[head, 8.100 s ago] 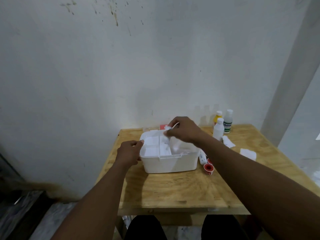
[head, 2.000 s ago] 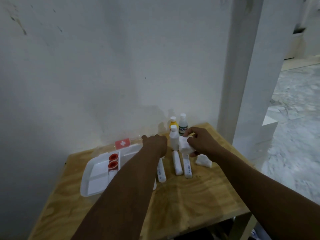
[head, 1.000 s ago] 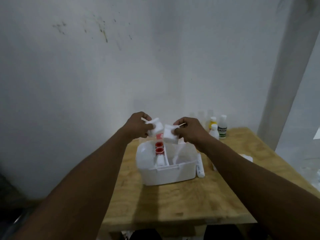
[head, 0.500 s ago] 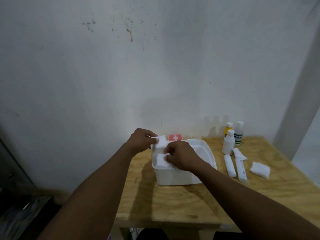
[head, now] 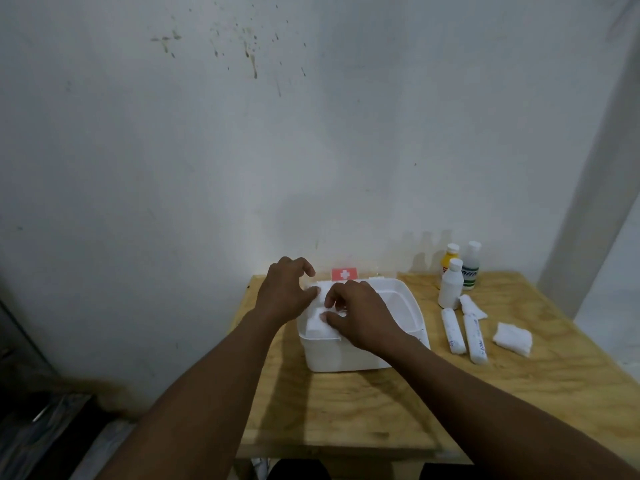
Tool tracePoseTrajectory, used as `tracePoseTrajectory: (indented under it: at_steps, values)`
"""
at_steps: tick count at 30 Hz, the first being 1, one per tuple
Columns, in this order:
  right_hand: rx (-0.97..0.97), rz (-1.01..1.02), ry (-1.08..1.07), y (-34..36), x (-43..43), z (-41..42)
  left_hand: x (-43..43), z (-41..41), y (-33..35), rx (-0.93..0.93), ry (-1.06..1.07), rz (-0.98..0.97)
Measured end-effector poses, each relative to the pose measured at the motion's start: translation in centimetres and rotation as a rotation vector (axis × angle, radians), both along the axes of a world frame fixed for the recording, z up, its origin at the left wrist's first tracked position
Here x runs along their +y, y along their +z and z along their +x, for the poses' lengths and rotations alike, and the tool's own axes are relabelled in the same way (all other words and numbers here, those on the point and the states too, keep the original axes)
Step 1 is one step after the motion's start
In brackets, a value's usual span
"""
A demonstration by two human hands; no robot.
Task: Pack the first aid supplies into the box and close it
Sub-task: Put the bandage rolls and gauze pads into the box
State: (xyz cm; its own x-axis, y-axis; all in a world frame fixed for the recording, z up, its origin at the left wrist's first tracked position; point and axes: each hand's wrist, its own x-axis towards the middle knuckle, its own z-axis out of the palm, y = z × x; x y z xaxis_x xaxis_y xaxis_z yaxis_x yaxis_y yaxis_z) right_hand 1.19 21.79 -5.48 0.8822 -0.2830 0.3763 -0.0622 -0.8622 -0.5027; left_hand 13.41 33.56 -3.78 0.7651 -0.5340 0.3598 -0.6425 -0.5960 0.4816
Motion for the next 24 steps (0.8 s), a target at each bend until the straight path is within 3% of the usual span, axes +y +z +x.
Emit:
tracePoseTrajectory:
  at_steps: [5,10,19,24]
  values:
    - [-0.055,-0.006,0.038,0.3,-0.2,-0.2,0.7,0.3,1.0,-0.054,-0.069,-0.022]
    - [0.113,-0.133,0.037,0.1,0.4,-0.4,1.3,-0.4,0.3,-0.016,-0.136,0.270]
    - [-0.025,0.044,-0.016,2.5,-2.8,-1.9,0.5,-1.2,1.6,-0.110,-0.053,0.213]
    - [-0.056,0.097,-0.134,4.2,-8.1,-4.8,-3.8,-3.2,3.5,-0.186,-0.135,0.139]
